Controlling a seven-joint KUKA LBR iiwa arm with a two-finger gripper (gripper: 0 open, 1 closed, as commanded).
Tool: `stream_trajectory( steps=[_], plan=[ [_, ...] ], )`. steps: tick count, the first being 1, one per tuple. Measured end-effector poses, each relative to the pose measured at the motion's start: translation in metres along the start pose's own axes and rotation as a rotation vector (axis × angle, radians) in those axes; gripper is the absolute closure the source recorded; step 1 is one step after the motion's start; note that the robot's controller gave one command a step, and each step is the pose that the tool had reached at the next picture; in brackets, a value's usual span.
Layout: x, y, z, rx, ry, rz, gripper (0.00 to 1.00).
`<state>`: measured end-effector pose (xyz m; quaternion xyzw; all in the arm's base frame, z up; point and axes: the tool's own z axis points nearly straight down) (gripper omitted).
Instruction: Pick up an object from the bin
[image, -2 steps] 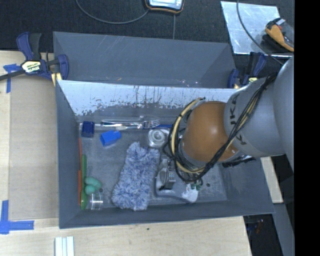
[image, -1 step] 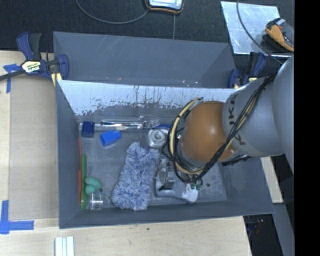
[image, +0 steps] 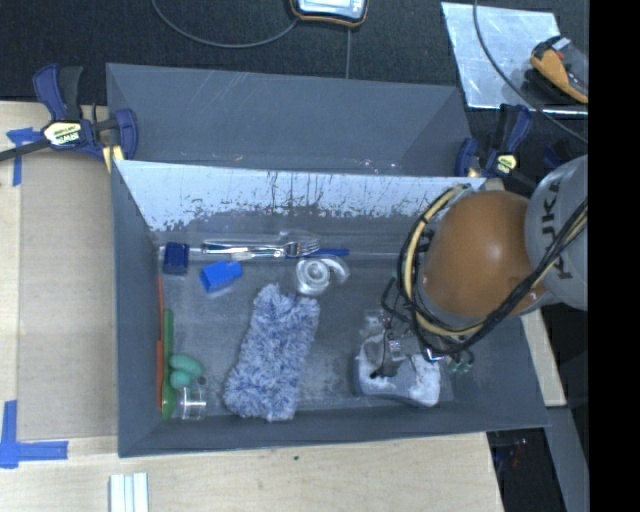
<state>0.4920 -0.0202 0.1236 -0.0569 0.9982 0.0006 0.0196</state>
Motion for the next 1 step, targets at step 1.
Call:
stream_trajectory(
  steps=[1],
  plan=[
    [-0.0235, 0.0449, -0.1508, -0.005, 0.001, 0.073, 1.0]
  ],
)
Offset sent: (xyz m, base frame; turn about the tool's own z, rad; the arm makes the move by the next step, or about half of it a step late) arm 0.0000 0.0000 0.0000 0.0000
